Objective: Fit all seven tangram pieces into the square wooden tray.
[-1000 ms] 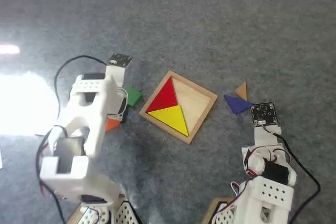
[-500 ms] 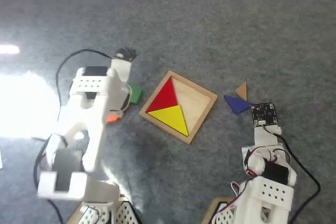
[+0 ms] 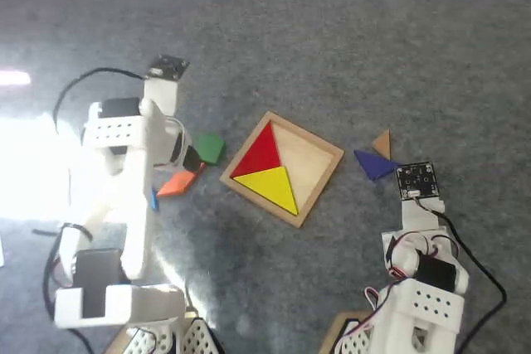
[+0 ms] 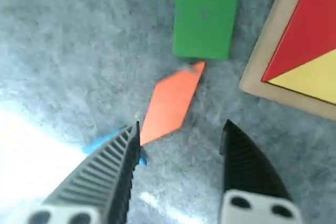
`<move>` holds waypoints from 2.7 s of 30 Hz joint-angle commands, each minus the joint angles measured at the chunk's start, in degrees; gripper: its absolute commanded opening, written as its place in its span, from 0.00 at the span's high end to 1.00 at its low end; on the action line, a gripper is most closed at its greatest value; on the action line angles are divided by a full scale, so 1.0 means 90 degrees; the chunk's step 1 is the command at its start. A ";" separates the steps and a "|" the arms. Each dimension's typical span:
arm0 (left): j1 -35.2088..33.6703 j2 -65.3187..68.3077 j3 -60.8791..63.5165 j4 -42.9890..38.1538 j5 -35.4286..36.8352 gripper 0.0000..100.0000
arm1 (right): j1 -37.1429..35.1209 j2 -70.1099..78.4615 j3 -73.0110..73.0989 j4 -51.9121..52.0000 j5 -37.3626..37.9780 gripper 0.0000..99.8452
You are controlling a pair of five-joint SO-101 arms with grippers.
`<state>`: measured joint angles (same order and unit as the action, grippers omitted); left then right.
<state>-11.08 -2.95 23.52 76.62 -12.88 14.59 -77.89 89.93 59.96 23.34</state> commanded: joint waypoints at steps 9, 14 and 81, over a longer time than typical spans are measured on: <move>-0.0479 0.1621 -0.0611 -0.0234 -0.0625 0.73 | -0.0034 -0.0073 -0.0039 -0.0112 0.0068 0.86; -0.0508 0.1709 -0.0523 -0.0449 -0.0928 0.73 | -0.0034 -0.0073 -0.0039 -0.0112 0.0068 0.86; 0.4034 0.5411 -0.7175 0.1397 0.5421 0.99 | -0.0034 -0.0073 -0.0029 -0.0103 0.0068 0.86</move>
<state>22.77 45.93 -31.43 83.03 25.01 14.59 -77.89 89.93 59.96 23.34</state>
